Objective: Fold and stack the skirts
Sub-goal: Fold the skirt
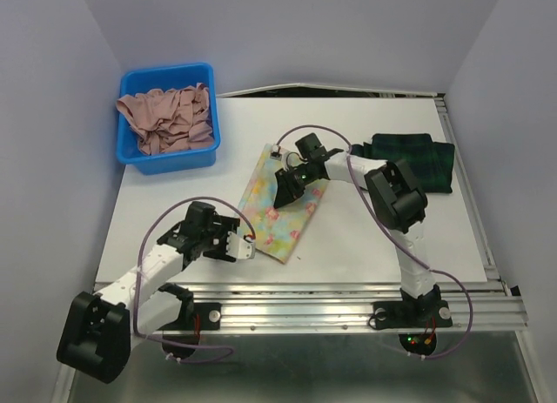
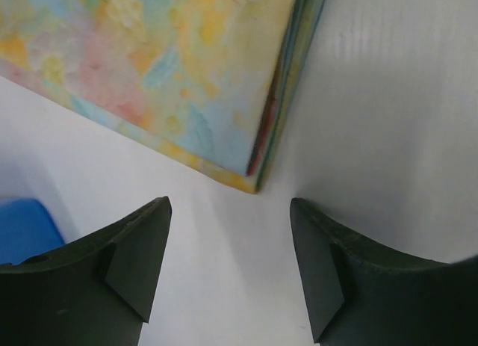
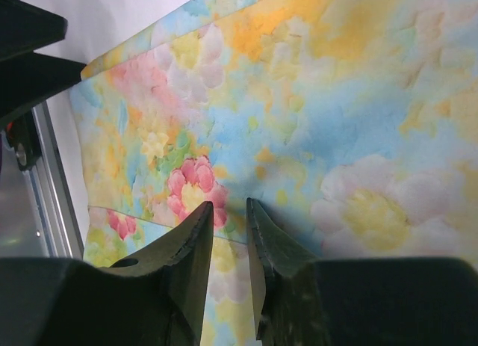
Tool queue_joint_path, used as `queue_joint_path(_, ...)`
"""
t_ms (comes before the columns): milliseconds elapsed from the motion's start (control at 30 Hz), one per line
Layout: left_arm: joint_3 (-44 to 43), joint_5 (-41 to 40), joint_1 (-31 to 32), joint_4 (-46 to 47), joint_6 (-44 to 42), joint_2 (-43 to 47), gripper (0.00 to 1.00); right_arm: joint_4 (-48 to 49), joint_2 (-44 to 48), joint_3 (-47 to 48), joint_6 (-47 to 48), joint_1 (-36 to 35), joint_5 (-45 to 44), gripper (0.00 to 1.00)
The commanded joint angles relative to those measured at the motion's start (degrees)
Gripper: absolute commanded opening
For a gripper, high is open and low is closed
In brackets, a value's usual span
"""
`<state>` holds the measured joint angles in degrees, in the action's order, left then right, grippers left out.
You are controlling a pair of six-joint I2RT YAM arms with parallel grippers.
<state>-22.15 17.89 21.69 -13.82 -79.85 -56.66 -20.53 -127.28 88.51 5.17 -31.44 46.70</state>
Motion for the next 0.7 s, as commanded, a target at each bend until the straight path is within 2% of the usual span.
queue_joint_path(0, 4.39, 2.85, 0.45, 9.59, -12.32, 3.83, 0.77, -6.97, -4.11, 2.54, 9.68, 0.42, -7.85, 0.32)
queue_joint_path(67, 7.02, 3.73, 1.15, 11.27, -14.27, 4.02, 0.79, -8.02, -4.72, 3.59, 10.21, 0.42, -7.68, 0.32)
queue_joint_path(200, 10.37, 1.01, 6.24, 23.38, -12.17, 0.44, 0.79, -9.35, -5.52, 4.30, 10.83, 0.42, -6.45, 0.32)
queue_joint_path(433, 5.63, 3.55, 9.86, 25.51, -6.28, -7.58, 0.74, -9.79, -6.05, 4.13, 11.09, 0.42, -6.27, 0.32)
queue_joint_path(667, 2.12, 6.28, 15.39, 27.27, 1.27, -9.25, 0.70, -9.79, -6.40, 4.48, 10.83, 0.42, -6.18, 0.32)
